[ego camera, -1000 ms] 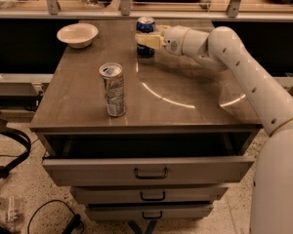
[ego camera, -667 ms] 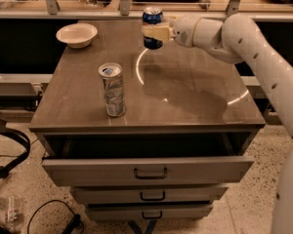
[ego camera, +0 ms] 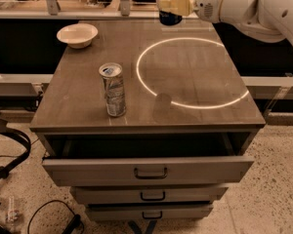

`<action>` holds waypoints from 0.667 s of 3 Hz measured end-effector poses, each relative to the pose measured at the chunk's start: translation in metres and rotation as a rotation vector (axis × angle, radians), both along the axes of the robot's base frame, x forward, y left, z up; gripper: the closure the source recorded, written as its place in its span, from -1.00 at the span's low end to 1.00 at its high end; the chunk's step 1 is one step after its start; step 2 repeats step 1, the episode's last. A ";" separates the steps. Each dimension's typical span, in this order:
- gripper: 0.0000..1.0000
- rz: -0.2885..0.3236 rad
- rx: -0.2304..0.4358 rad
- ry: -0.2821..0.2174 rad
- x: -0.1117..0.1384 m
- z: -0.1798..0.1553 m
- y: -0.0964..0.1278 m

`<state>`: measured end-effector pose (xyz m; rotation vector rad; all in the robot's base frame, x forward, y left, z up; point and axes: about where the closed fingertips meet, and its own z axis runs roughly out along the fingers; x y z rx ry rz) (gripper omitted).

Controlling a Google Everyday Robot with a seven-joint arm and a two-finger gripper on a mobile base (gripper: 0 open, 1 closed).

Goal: Pick pepsi can

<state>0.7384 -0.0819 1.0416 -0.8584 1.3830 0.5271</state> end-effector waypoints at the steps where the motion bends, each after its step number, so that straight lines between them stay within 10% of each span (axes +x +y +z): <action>1: 1.00 0.006 -0.006 -0.044 -0.008 0.042 -0.005; 2: 1.00 0.006 -0.006 -0.044 -0.008 0.042 -0.005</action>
Offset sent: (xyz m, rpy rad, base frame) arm 0.0000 0.0000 0.0000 0.0000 0.0000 0.0000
